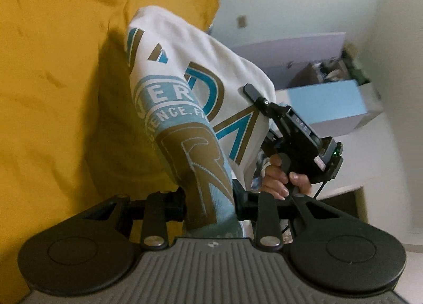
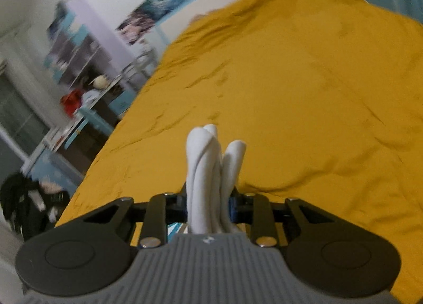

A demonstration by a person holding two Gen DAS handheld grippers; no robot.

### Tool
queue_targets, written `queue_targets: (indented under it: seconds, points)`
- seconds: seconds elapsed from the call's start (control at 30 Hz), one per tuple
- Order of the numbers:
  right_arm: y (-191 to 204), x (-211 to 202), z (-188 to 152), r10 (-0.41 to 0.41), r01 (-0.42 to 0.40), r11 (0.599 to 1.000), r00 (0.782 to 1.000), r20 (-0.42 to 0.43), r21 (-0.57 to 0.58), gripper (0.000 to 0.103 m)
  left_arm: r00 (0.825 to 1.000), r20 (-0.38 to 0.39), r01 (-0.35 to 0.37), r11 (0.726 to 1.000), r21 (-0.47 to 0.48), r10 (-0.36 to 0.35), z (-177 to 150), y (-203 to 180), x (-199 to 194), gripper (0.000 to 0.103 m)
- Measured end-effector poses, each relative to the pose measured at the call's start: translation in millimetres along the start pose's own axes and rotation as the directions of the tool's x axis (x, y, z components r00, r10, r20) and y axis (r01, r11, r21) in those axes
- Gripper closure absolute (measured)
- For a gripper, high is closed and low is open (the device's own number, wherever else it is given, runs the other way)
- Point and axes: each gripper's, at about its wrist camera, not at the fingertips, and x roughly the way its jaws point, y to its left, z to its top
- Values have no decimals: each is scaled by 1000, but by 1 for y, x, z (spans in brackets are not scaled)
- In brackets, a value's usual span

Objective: Fold small clothes
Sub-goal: 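Lift the held hem and fold it over toward the collar with both tools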

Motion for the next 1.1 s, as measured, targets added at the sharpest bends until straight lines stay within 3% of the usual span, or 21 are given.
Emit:
queue_targets:
  seconds: [0.13,0.3,0.5,0.67,0.7,0.77,0.83,0.9,0.97,1.0,1.03,1.07,1.1]
  points:
    - [71,23,12,91,-91,992,996,-7,-92,81,994,107,-14,999,48,9,4,-14,-69,68]
    - [154,88,10,207,-208,969,978,-25,-132,81,967,237,-127,985,113,98,9,-23,-151,68]
    - [208,211,-10,260,-272,956,959,-109,-113,81,923,327,-225,974,31,203,8,27,-206,68]
    - [194,301,-51,119,-143,981,977,-176,-130,82,899,273,-329,939,-99,343,0,100,-209,69]
    - [188,317,-59,77,-106,985,977,-201,-137,82,901,265,-330,939,-99,344,-3,107,-207,70]
    - [176,339,-72,0,-35,985,978,-208,-169,81,901,266,-338,939,-67,343,-6,108,-205,70]
    - [164,352,-79,-19,-19,983,978,-206,-181,76,895,275,-352,935,-48,351,-9,102,-201,70]
    - [161,347,-79,-79,46,974,987,-138,-223,68,884,289,-375,927,-30,367,-13,97,-212,70]
    - [166,325,-75,-132,119,956,991,-31,-268,67,849,316,-453,891,25,423,-14,75,-214,70]
    - [169,313,-71,-130,124,952,991,-4,-281,69,815,347,-516,854,73,463,-18,61,-215,69]
    - [175,299,-69,-89,85,949,996,-1,-302,76,787,377,-562,819,113,488,-21,48,-216,69]
    - [182,279,-71,-20,12,944,1000,-22,-330,77,771,401,-586,798,140,496,-22,36,-220,69]
    - [189,262,-76,22,-35,935,999,-39,-352,77,769,416,-586,794,159,484,-22,26,-219,66]
